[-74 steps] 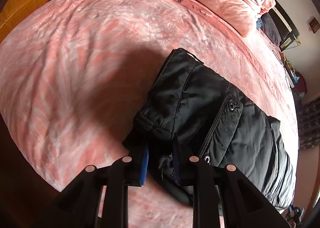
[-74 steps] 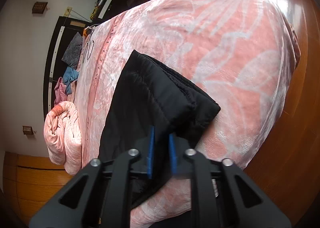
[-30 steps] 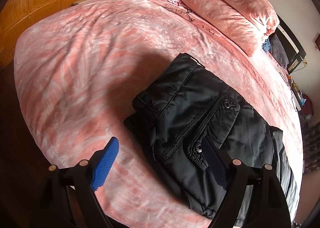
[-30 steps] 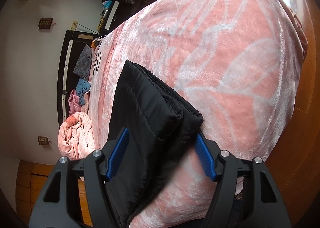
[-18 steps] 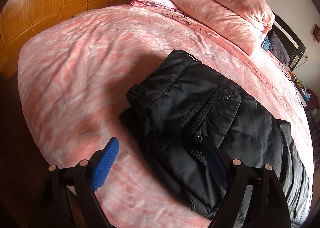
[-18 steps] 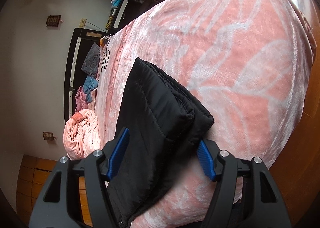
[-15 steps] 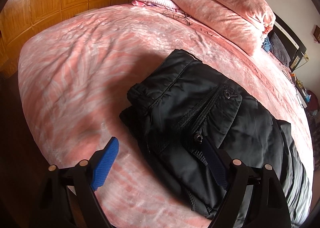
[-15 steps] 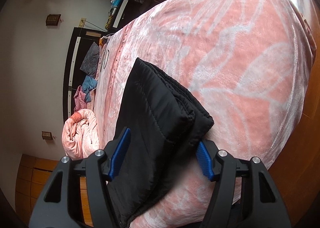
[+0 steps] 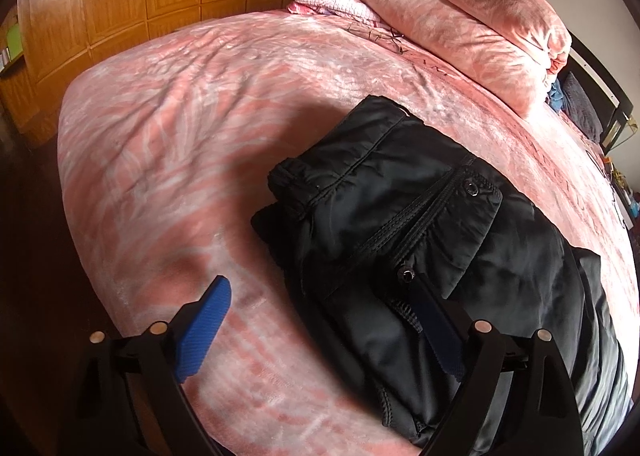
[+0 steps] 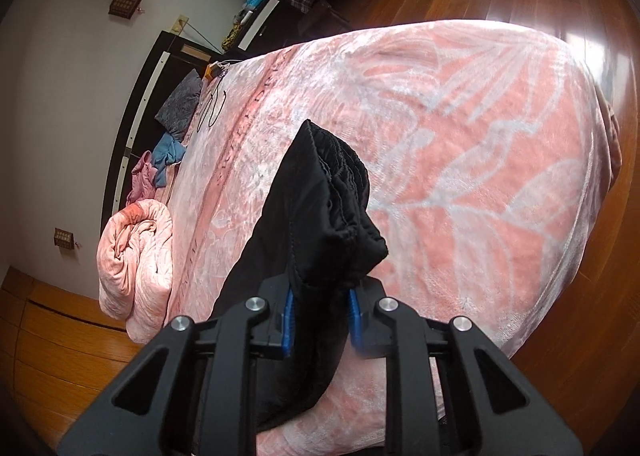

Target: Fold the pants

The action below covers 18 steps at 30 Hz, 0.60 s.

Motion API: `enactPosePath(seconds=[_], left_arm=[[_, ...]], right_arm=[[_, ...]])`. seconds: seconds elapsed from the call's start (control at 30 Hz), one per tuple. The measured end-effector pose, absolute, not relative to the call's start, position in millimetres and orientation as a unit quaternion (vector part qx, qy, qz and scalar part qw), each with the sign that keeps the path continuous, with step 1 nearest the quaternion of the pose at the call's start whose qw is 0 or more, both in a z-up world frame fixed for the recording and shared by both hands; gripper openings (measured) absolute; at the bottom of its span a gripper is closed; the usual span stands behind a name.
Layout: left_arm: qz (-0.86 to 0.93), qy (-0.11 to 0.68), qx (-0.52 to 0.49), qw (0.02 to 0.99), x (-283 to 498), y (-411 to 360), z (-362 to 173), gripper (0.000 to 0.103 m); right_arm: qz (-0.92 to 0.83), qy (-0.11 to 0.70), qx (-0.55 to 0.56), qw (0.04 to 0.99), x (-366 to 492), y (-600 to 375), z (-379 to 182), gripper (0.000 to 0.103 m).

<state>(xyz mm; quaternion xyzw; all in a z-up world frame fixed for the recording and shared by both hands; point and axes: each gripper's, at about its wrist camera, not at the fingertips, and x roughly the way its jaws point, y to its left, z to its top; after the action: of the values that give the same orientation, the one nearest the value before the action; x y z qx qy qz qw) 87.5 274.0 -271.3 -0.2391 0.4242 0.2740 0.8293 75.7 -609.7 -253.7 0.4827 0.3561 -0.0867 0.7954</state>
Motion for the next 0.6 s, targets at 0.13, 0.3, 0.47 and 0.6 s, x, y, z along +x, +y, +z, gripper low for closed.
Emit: enactPosePath(seconds=[0.13, 0.3, 0.47, 0.6], left_arm=[[0.278, 0.425, -0.254, 0.823, 85, 279, -275, 0.096], [0.281, 0.425, -0.243, 0.825, 84, 276, -274, 0.096], [0.273, 0.421, -0.262, 0.825, 81, 281, -275, 0.096], [0.269, 0.42, -0.267, 0.825, 80, 283, -276, 0.096]], right_arm=[[-0.084, 0.35, 0.458, 0.813, 81, -598, -231, 0.018], [-0.082, 0.348, 0.426, 0.831, 85, -582, -205, 0.018], [-0.085, 0.349, 0.397, 0.845, 87, -567, -183, 0.018], [-0.083, 0.348, 0.371, 0.857, 88, -551, -166, 0.018]])
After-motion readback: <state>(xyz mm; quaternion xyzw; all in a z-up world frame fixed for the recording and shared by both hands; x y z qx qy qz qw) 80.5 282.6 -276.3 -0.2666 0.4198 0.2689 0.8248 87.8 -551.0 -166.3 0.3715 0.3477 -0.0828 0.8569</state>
